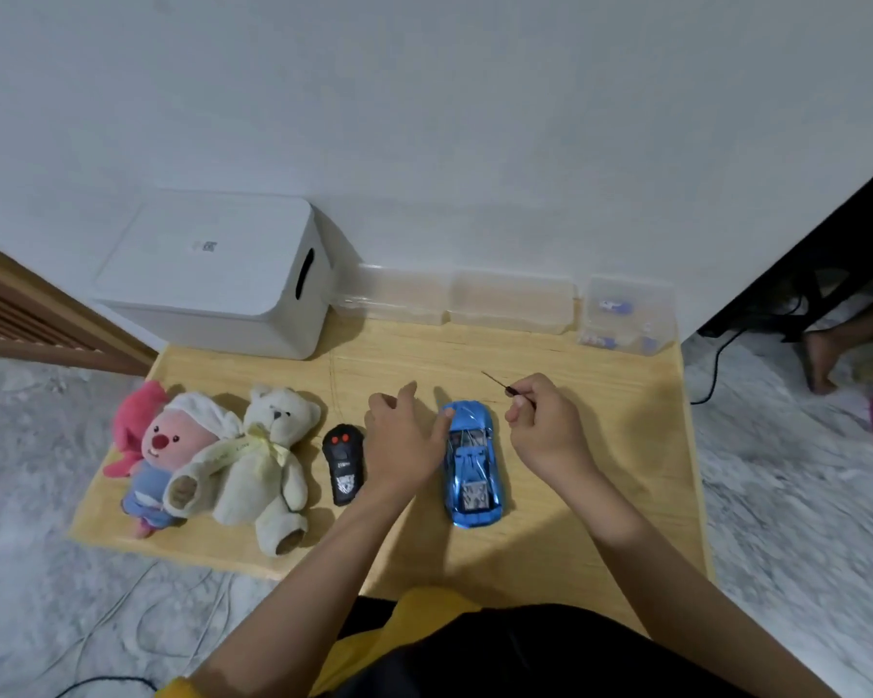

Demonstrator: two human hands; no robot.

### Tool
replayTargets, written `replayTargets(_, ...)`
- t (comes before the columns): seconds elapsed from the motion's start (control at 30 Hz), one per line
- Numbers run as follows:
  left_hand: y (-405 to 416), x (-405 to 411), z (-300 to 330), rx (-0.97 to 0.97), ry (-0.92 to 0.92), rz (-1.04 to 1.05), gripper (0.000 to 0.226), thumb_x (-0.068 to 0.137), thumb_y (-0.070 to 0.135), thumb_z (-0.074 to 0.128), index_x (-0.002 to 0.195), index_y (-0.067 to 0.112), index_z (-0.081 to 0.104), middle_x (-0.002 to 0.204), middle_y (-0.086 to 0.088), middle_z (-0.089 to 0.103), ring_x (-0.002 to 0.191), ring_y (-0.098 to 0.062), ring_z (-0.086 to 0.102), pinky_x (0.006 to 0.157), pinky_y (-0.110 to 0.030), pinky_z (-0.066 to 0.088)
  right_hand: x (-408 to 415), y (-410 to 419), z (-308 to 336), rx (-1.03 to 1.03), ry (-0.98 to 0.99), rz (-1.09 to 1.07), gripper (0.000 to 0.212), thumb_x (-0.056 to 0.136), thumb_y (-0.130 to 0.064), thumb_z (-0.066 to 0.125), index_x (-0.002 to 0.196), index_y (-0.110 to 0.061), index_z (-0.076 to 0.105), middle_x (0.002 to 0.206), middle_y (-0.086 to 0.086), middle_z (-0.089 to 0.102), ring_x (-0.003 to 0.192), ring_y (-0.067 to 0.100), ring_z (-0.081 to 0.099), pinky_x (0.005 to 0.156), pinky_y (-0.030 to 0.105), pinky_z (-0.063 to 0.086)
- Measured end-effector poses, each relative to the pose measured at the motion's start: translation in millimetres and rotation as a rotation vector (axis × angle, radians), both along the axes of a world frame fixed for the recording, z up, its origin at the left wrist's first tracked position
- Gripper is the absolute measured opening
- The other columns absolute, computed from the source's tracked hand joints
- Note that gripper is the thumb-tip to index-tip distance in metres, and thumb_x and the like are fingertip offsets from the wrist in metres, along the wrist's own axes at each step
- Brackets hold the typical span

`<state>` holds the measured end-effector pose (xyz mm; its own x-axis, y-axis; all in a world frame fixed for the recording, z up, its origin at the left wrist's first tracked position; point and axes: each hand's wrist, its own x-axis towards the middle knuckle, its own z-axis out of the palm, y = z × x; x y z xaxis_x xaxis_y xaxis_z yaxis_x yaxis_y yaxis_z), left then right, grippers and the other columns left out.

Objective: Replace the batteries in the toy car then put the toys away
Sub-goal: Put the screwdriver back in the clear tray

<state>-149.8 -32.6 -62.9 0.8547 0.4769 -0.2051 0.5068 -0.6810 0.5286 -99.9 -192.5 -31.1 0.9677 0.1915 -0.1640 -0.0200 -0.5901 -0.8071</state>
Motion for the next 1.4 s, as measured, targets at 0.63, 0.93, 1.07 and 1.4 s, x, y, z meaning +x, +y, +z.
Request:
replayTargets(0.63, 137, 122, -8, 0.016, -0.092, -0.221, 0.060, 0.090, 0.027, 0.057, 0.142, 0.018, 0.028, 0.152, -0.007, 0.015, 0.138, -0.024, 0.018, 0.100, -0.037, 0.038, 122, 141, -17, -0.419, -0.173, 0.220, 0.052, 0.092, -0.035, 0.056, 0.137, -0.013, 0.042, 0.125, 0.008, 0.059, 0.118, 0.026, 0.052, 0.089, 0.037, 0.046)
replayTargets(0.93, 146, 147, -15, -0.079, -0.144, -0.209, 0.058, 0.090, 0.016, 0.054, 0.141, 0.008, 0.028, 0.149, -0.015, 0.018, 0.139, -0.030, 0.014, 0.115, -0.041, 0.020, 162, 154, -26, -0.674, -0.174, 0.427, 0.061, 0.080, -0.044, 0.069, 0.129, -0.013, 0.049, 0.119, 0.006, 0.061, 0.112, 0.027, 0.054, 0.086, 0.038, 0.049)
replayTargets(1.07, 144, 149, -18, -0.036, -0.138, -0.192, 0.059, 0.089, 0.011, 0.050, 0.142, 0.008, 0.024, 0.149, -0.017, 0.019, 0.138, -0.033, 0.012, 0.114, -0.041, 0.018, 167, 152, -31, -0.735, -0.280, 0.501, 0.047, 0.086, -0.041, 0.057, 0.120, -0.009, 0.055, 0.107, 0.007, 0.063, 0.104, 0.028, 0.055, 0.079, 0.037, 0.047)
replayTargets(1.4, 133, 149, -22, 0.091, -0.156, -0.162, 0.078, 0.083, -0.006, 0.049, 0.150, 0.008, 0.011, 0.151, -0.026, 0.006, 0.140, -0.043, 0.008, 0.110, -0.044, 0.028, 169, 138, -23, -0.523, -0.394, 0.402, 0.036, 0.082, -0.038, 0.066, 0.103, -0.009, 0.067, 0.090, 0.005, 0.067, 0.090, 0.026, 0.059, 0.068, 0.034, 0.045)
